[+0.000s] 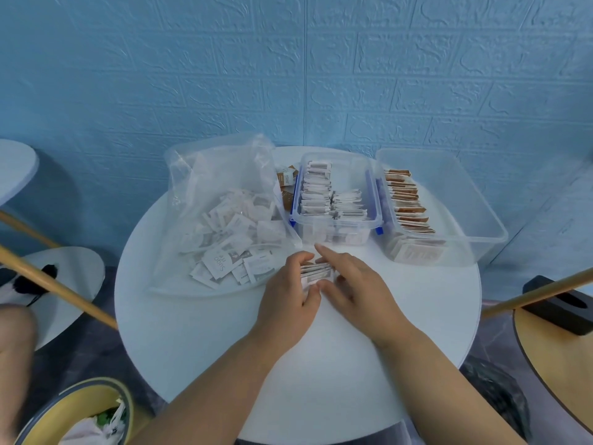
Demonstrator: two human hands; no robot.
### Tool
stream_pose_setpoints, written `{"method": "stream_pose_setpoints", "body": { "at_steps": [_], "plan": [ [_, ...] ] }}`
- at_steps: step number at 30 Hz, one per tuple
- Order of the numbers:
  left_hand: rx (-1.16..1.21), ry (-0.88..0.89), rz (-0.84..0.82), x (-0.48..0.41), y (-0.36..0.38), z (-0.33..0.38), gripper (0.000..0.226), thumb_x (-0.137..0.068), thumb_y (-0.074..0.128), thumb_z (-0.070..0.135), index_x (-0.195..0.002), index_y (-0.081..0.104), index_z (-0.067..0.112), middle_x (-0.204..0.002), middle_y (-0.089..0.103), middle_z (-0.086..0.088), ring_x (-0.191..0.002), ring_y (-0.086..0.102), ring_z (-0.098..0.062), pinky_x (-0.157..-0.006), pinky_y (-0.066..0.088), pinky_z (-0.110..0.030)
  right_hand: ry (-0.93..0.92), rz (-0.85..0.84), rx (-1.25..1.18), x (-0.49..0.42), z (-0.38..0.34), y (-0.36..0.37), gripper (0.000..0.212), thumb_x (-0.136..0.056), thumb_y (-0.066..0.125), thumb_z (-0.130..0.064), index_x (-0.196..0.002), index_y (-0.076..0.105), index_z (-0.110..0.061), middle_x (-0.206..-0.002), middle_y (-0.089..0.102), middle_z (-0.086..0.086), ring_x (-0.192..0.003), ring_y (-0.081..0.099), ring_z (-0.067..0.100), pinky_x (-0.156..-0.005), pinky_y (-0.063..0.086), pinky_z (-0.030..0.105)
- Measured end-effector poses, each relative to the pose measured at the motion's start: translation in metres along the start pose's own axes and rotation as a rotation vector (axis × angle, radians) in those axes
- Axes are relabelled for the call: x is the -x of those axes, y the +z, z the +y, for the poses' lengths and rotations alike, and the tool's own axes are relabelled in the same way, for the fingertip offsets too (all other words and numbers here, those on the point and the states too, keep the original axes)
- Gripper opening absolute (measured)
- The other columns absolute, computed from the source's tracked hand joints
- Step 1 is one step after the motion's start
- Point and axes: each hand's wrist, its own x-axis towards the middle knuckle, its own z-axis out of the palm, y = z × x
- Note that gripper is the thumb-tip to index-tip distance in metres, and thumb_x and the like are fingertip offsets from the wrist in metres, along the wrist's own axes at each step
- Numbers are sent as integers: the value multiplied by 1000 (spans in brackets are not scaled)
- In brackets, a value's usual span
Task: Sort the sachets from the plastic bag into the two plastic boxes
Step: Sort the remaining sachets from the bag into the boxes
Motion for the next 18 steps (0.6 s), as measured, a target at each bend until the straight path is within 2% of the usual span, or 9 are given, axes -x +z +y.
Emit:
{"method": "stream_pose_setpoints", "body": {
  "at_steps": [3,6,10,12,15,18],
  "plan": [
    [18,-33,14,0,0,1,51,-84,57,11,-131,37,14,-119,55,-1,-106,55,-18,-90,44,-31,-26,9,-11,0,2,0,37,-88,53,-29,-125,54,-24,-107,65,-1,-94,58,12,-80,47,22],
    [40,-110,72,2,0,-2,53,-84,61,13,-132,39,18,-116,56,5,-104,57,-13,-89,44,-26,3,30,2,0,2,0,35,-86,59,-22,-120,59,-20,-105,66,0,-90,56,10,-79,44,17],
    [-30,-76,101,4,-1,-4,39,-90,54,22,-128,51,20,-113,62,4,-107,56,-14,-92,45,-34,61,-93,62,-2,-3,1,41,-93,49,-21,-134,46,-18,-120,59,1,-106,52,12,-88,33,12],
    [-125,-49,74,3,1,-4,44,-94,48,21,-138,40,17,-119,59,0,-111,52,-18,-94,41,-30,82,-137,91,-2,-4,2,46,-96,42,-24,-141,35,-17,-127,54,3,-112,50,16,-91,30,14],
    [-233,-59,48,2,3,-1,52,-97,41,23,-145,23,15,-125,53,-6,-114,46,-21,-93,34,-25,70,-154,131,-2,-7,2,52,-94,33,-30,-143,29,-14,-129,52,7,-113,49,19,-91,27,14],
    [-213,-77,57,2,4,-1,49,-97,42,23,-143,29,15,-122,55,-6,-112,47,-21,-91,36,-26,80,-162,139,-2,-8,1,52,-93,30,-32,-143,30,-14,-130,51,5,-114,48,18,-93,26,14]
  ]
}}
